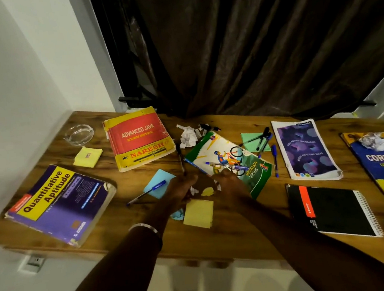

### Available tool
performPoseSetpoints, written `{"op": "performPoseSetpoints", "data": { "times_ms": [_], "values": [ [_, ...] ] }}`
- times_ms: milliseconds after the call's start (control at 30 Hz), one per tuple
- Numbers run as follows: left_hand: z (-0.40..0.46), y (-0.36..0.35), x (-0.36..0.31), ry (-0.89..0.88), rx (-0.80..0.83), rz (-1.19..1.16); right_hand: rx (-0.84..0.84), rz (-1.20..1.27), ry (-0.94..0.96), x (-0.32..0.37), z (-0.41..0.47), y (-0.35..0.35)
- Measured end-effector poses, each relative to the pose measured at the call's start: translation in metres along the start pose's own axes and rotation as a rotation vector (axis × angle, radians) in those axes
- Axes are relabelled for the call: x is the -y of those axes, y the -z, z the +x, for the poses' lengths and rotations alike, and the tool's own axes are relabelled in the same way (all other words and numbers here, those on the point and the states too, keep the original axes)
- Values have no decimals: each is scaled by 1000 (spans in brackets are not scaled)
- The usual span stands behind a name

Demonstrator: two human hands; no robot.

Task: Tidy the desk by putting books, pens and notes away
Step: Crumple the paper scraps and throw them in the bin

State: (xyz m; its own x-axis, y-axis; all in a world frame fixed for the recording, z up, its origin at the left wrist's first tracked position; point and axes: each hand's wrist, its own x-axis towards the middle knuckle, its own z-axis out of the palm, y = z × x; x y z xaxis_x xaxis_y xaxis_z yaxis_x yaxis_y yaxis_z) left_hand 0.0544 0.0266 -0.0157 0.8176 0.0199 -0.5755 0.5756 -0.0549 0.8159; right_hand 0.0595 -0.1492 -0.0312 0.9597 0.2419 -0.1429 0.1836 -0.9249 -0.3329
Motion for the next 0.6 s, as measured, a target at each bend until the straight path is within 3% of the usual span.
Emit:
{"op": "performPoseSetpoints", "data": {
  "times_ms": [133,300,400,500,600],
  "values": [
    [-4,2,-2,-14,45,-1,-47,64,-69,4,5,-4],
    [-2,-1,-7,1,163,-39,-254,531,-171,29,14,1],
    [-1,1,-8,-46,245,-19,-216,673,-233,49,21,6],
    [3,8,-5,-76,159,11,-204,708,-216,50,24,7],
    [12,21,-3,-126,-38,25,-273,562,-139,36,23,9]
  ]
}}
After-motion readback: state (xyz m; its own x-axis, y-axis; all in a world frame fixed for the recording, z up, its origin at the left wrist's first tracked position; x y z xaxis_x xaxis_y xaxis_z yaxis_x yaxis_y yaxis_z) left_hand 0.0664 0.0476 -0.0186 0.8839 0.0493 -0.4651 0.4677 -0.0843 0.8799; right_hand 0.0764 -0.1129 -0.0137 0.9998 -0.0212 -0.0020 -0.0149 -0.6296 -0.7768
